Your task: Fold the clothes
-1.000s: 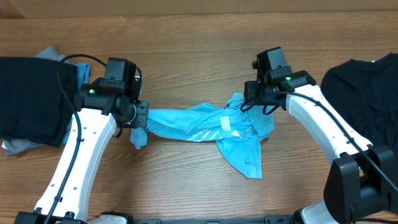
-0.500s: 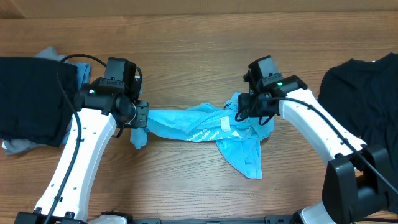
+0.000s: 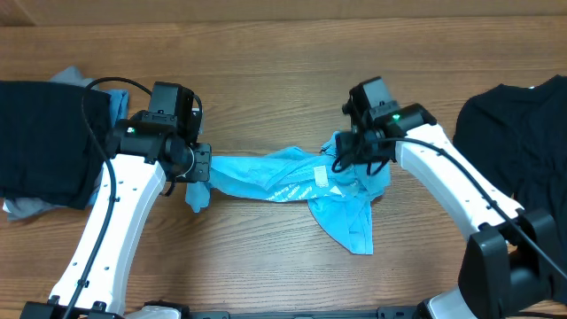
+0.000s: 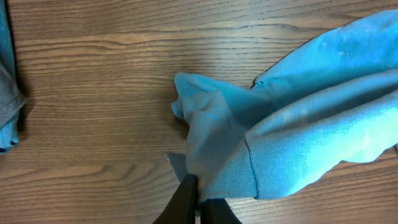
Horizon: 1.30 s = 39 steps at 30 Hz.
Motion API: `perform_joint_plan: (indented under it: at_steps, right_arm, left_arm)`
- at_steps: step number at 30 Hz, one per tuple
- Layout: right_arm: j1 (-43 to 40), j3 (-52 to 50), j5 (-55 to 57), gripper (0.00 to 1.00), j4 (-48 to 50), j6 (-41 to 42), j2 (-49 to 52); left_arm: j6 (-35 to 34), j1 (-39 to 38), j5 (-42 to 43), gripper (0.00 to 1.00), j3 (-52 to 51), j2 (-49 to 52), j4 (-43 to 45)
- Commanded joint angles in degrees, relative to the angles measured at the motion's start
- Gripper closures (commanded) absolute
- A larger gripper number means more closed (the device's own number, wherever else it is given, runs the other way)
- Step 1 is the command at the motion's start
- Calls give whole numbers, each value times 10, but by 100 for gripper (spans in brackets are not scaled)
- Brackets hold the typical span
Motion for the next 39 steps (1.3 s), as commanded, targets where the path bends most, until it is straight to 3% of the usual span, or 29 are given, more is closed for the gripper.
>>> perform_joint_plan:
  at_steps: [1, 9, 14, 26, 39]
  right_arm:
    - [-2, 22, 35, 48, 28, -3, -19]
    - [-2, 21, 37, 48, 30, -3, 26]
    - [-2, 21, 37, 60, 19, -3, 49]
    - [-2, 21, 38, 60, -90, -2, 49]
    - [-2, 17, 68, 60, -52, -2, 49]
  left_arm:
    - [-13, 3, -5, 93, -2, -2, -5]
    - [-17, 3, -5, 93, -2, -2, -8]
    - [-16, 3, -6, 93, -2, -2, -9]
    - [-16, 3, -6, 93, -2, -2, -11]
    - [-17, 3, -6, 93, -2, -2, -14]
